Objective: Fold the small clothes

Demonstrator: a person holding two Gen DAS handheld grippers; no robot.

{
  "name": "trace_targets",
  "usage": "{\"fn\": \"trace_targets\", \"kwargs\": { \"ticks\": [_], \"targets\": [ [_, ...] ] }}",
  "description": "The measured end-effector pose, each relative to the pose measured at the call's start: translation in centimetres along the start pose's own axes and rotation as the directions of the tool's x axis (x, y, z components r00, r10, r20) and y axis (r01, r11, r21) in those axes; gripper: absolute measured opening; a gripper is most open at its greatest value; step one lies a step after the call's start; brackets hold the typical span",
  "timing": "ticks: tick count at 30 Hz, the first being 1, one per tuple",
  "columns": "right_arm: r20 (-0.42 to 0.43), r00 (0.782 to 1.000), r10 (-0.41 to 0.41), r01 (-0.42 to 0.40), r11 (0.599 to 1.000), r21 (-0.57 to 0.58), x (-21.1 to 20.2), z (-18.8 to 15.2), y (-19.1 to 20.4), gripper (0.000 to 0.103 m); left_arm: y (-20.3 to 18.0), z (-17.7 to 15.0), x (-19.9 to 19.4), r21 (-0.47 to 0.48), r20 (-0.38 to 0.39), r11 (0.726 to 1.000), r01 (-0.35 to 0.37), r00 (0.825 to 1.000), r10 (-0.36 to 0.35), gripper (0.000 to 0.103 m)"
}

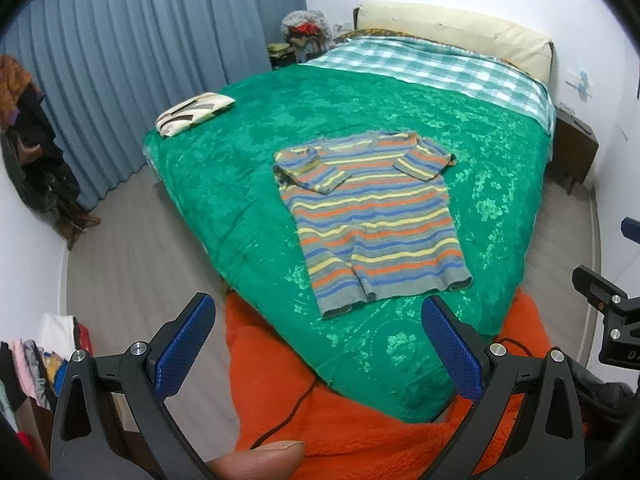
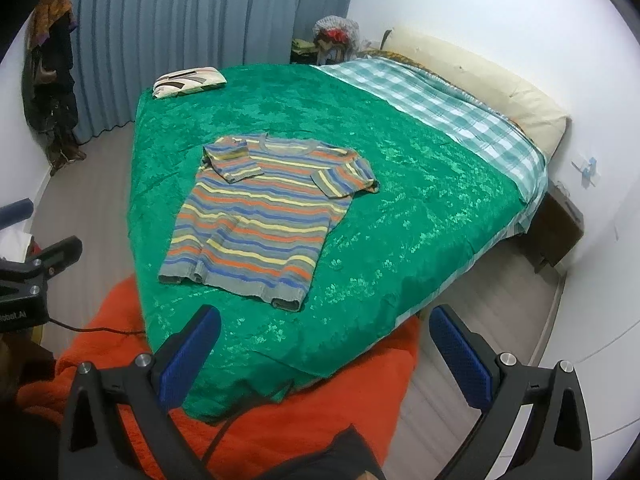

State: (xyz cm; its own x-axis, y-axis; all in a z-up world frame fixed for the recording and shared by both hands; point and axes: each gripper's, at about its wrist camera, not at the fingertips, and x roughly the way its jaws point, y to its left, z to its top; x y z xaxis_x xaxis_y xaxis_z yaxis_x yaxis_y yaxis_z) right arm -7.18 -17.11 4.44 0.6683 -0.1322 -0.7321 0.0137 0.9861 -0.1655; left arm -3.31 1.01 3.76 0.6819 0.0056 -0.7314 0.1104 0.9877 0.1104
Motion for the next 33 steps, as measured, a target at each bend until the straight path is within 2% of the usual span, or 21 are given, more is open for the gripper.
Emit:
{"fn": "trace_targets", "kwargs": {
  "ticks": [6, 14, 25, 33],
  "targets": [
    [0.004, 1.0, -0.002, 0.002, 1.0, -0.002, -0.2, 0.1, 0.2, 0.103, 0.0, -0.2, -0.1, 0.0, -0.001, 1.0, 0.004, 1.0, -0.004, 0.103],
    [0.002, 1.0, 0.025, -0.025, 1.0, -0.02, 0.2, 0.6, 0.8, 0.103, 0.2, -0.3, 0.2, -0.005, -0.012, 1.0, -0.026, 1.0, 0.026, 0.103],
    [-0.041, 0.999, 0.029, -0.029, 0.999, -0.013, 1.5, 0.0, 1.0, 0.103, 0.2, -0.2, 2.0, -0.014, -0.044, 1.0, 0.003, 0.999, -0.004, 0.103],
    [-0.075, 0.997, 0.036, -0.037, 0.999, -0.009, 3.5, 0.6, 1.1, 0.103, 0.1, 0.5, 3.9, 0.006, -0.06, 1.0, -0.006, 0.998, 0.007, 0.103]
  ]
}}
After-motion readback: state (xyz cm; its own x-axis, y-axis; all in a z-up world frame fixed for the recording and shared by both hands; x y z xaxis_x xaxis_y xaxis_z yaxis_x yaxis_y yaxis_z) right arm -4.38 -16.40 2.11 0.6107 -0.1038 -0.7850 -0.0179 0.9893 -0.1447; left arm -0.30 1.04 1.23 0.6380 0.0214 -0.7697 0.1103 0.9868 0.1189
